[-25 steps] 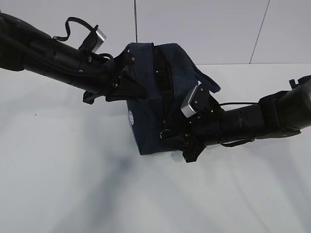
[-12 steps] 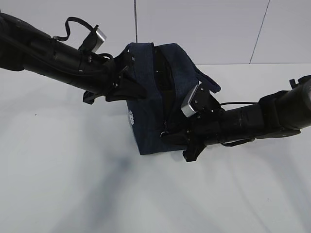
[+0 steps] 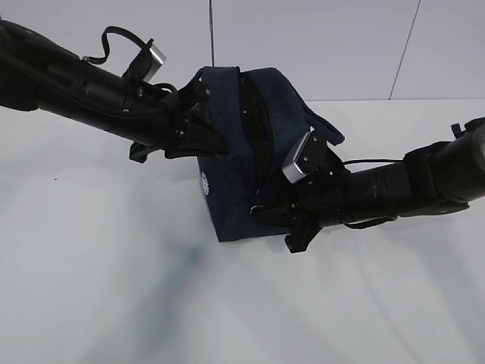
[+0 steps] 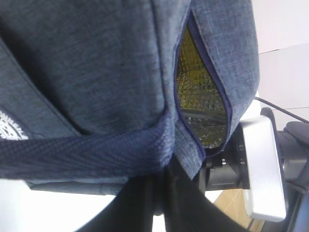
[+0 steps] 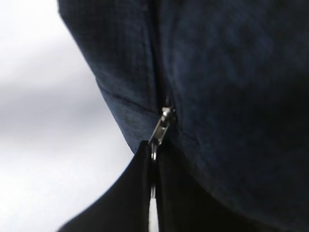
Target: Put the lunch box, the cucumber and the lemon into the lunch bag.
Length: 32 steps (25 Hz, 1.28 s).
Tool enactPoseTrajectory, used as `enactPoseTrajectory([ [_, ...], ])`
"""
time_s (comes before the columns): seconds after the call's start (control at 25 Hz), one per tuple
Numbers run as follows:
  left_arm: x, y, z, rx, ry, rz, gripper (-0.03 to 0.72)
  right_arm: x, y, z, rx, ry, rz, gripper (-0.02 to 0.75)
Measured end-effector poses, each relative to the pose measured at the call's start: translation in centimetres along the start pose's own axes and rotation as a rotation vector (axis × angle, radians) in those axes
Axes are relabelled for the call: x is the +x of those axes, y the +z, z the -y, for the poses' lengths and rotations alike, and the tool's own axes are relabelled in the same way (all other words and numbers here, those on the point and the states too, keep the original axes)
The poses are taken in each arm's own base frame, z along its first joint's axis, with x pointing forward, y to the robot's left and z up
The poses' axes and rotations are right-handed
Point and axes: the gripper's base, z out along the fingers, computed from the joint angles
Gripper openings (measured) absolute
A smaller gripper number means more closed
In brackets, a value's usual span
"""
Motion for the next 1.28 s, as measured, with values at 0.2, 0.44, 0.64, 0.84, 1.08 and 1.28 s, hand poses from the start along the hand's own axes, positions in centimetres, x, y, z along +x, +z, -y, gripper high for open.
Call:
enactPoseTrajectory([
  [0.2, 0.0, 0.0, 0.0, 0.000, 0.000, 0.000, -0.005, 0.0, 0.0, 0.0, 0.000, 0.000, 0.000, 0.001],
  [0.44, 0.0, 0.0, 0.0, 0.000, 0.000, 0.000, -0.006, -0.2, -0.3, 0.3, 0.043, 0.007, -0.032, 0.001],
  [0.64, 0.0, 0.0, 0.0, 0.001, -0.001, 0.001, -0.006, -0.8, -0.9, 0.2, 0.043, 0.005, -0.053, 0.001],
  [0.84, 0.0, 0.0, 0.0, 0.001, -0.001, 0.001, -0.006, -1.1, -1.4, -0.3, -0.003, -0.001, -0.102, 0.001],
  [1.08, 0.0, 0.0, 0.0, 0.001, -0.001, 0.001, -0.006, -1.9, -2.2, -0.7, -0.022, -0.012, -0.127, 0.001],
  [1.28, 0.0, 0.0, 0.0, 0.001, -0.001, 0.001, -0.006, -2.6, -2.7, -0.9, -0.021, -0.021, -0.128, 0.001],
])
